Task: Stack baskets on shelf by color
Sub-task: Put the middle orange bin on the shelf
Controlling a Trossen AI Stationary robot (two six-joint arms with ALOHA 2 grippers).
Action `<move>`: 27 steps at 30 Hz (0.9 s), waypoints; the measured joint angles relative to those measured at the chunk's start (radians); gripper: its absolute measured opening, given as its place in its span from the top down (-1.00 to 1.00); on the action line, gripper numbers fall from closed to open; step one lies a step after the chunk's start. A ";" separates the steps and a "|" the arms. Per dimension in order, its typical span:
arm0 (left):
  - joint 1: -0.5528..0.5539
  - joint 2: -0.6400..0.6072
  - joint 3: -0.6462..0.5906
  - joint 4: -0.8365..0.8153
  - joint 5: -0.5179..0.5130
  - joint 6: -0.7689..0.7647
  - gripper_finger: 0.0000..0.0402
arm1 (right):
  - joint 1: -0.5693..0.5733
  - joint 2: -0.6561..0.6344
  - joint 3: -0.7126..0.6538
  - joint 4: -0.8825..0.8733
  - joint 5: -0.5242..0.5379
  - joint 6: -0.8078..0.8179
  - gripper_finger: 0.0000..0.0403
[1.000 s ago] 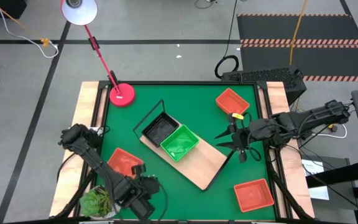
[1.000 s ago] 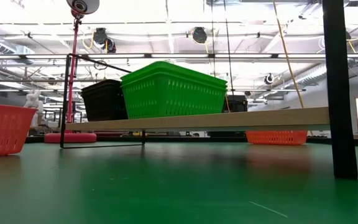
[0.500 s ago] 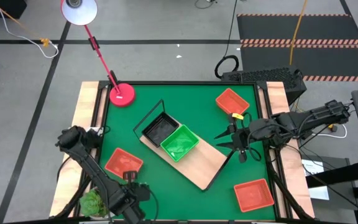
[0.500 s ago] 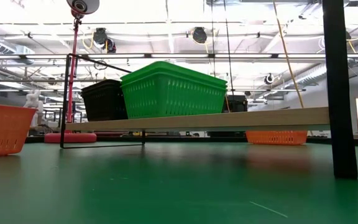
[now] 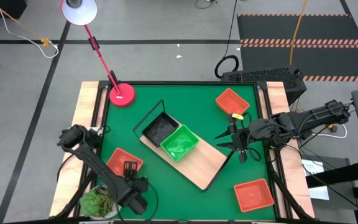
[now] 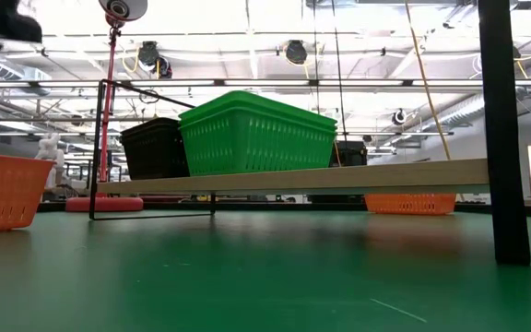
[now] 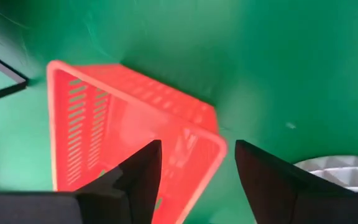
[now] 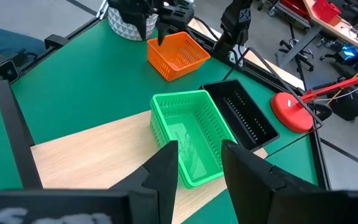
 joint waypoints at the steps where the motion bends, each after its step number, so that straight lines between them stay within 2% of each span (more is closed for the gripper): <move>1: 0.006 0.000 -0.012 0.003 0.012 0.013 0.00 | 0.000 0.000 0.000 -0.006 0.000 0.000 0.42; 8: 0.024 0.000 -0.061 0.040 0.043 0.082 0.18 | 0.000 0.000 0.000 -0.011 0.000 0.000 0.42; 18: 0.043 0.000 -0.094 0.120 0.029 0.166 0.61 | 0.000 0.000 0.000 -0.009 0.000 -0.004 0.42; 23: 0.085 0.000 -0.045 0.078 0.023 0.135 0.92 | 0.000 0.000 0.000 -0.009 0.000 -0.012 0.42; 27: 0.137 0.000 0.052 -0.011 0.019 0.065 0.91 | 0.000 0.000 0.000 -0.008 0.000 -0.012 0.42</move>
